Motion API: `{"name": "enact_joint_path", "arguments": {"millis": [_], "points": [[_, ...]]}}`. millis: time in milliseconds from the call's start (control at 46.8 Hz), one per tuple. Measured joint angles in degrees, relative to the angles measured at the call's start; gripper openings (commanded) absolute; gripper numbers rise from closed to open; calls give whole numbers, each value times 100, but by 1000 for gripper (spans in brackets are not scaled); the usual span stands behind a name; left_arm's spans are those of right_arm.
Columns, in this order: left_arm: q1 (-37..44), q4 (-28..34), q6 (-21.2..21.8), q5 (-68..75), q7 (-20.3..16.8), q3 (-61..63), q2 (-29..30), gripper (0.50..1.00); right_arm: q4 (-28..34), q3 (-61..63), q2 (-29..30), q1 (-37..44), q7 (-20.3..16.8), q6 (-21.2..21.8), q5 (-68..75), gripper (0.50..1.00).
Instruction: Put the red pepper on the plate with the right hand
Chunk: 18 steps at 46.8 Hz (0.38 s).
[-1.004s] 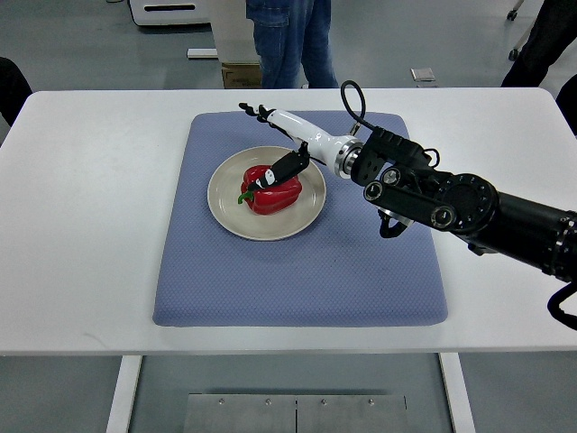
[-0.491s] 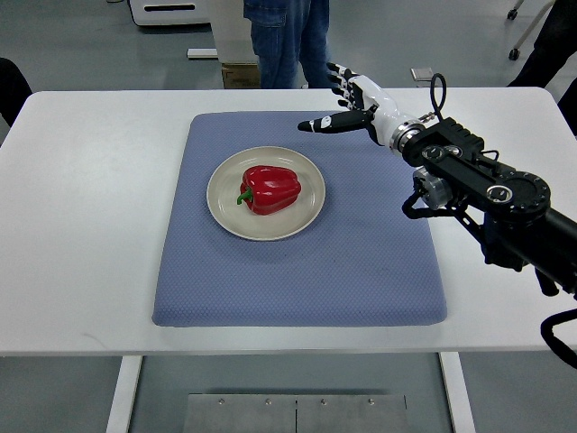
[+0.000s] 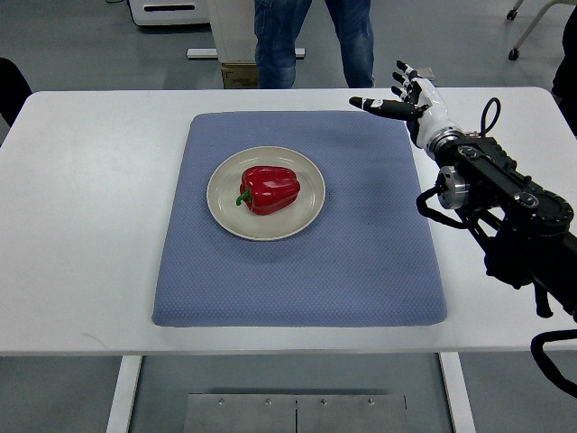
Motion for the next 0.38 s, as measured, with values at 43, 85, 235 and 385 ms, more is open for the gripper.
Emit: {"name": "enact_joint_path", "arguments": {"millis": [43,85,235,385], "points": [[0,0,0,0,-1,0,0,1000,-1,0,-1,-52,5,0,36,1000],[0,0,0,0,-2,0,0,1000,3,0,-1,-114,8,0,61,1000],[0,0,0,0,-2,0,0,1000,14,-3,-4,-248,9,0,104,1000],[0,0,0,1,-2,0,0,1000,28,-5,5,-315,9,0,105,1000]]}}
